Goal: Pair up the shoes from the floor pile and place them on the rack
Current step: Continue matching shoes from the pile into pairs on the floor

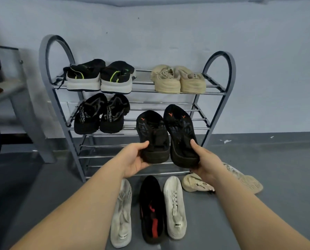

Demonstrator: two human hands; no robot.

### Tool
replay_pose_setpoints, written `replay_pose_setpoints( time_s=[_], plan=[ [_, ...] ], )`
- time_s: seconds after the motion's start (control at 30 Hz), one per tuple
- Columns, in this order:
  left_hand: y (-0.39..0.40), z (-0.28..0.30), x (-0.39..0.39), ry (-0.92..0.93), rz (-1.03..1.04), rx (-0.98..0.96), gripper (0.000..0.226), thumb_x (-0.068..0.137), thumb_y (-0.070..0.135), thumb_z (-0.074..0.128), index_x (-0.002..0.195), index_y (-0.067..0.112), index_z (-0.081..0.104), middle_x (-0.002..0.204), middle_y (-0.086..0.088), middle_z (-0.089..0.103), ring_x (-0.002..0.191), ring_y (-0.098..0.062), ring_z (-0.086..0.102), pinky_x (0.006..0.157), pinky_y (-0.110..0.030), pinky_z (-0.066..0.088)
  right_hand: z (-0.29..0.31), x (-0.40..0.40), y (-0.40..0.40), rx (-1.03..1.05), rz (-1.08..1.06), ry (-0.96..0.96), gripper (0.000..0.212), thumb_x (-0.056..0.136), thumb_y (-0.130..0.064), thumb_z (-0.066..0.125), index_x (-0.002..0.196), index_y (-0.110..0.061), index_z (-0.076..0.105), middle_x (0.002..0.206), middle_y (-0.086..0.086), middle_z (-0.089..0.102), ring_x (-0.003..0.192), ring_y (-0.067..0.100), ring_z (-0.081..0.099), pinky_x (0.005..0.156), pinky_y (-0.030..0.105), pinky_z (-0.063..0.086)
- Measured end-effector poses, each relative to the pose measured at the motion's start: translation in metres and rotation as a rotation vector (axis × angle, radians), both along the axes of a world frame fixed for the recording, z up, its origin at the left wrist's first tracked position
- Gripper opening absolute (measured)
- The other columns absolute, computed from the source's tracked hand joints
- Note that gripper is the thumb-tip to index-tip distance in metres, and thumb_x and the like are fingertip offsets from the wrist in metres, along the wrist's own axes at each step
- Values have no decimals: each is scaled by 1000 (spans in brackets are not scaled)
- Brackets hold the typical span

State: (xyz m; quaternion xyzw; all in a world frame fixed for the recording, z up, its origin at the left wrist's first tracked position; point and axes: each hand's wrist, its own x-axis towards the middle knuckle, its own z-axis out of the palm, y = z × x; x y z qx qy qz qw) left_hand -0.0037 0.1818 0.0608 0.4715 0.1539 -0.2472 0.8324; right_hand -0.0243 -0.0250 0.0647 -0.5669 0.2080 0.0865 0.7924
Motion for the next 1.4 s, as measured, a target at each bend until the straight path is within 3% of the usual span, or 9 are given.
replay_pose_setpoints(
  time_s=[0.23,0.33,0.47,0.7,0.83,0.9,1.1,1.3,1.4],
  plan=[
    [-4,-8,21,12,93,37,23,93,24,56,102,4,60,99,-12,68,88,-23,67,67,-35,55,-17,28,-1,26,-22,19,40,88,-37,61,119,-10,60,107,8,71,93,22,68,62,29,52],
    [-10,-17,26,-8,207,114,36,87,26,64,112,0,59,109,-15,68,92,-25,68,74,-37,57,-25,39,-4,55,-99,-15,53,89,-40,60,133,-13,49,122,8,65,103,23,66,62,29,55],
    [-20,-25,29,-98,247,197,73,77,29,75,134,5,36,124,-13,58,100,-24,65,83,-40,57,-29,42,-8,40,-13,-74,91,64,-42,81,139,-12,41,129,9,61,107,25,67,85,40,56],
    [-23,-32,26,-310,7,568,110,57,24,89,143,24,21,126,5,47,120,-16,51,101,-35,45,-21,31,-19,-260,323,-136,72,68,-5,80,131,-22,49,122,1,64,108,19,64,98,38,49],
    [-19,-32,26,-409,12,878,73,62,30,86,125,28,50,123,4,34,116,-15,44,111,-34,33,-17,22,-15,-585,298,-193,59,70,-11,82,116,-33,52,109,-16,61,92,-1,60,82,18,46],
    [-23,-34,29,-442,78,901,70,61,36,85,122,26,54,123,4,44,115,-17,51,107,-38,39,-20,24,-13,-614,221,-214,64,69,-17,83,125,-24,54,116,-11,62,98,4,61,90,24,50],
    [-39,-38,32,-432,270,1010,77,69,40,80,134,23,42,132,1,52,127,-19,42,103,-36,38,-36,32,-8,-544,21,-257,75,71,-21,82,135,-18,44,126,-5,60,116,12,57,102,32,45],
    [-50,-42,46,-580,239,1499,79,82,61,53,146,21,31,150,2,38,146,-23,9,119,-41,6,-42,58,-10,-897,76,-314,83,65,-68,65,139,-41,41,142,-7,48,138,14,33,113,44,31],
    [-52,-50,64,-629,179,1604,83,86,65,40,150,17,20,155,4,29,148,-22,1,118,-42,-4,-46,72,-10,-1084,103,-304,76,82,-59,57,148,-36,27,154,1,31,147,16,10,120,43,10]
  ],
)
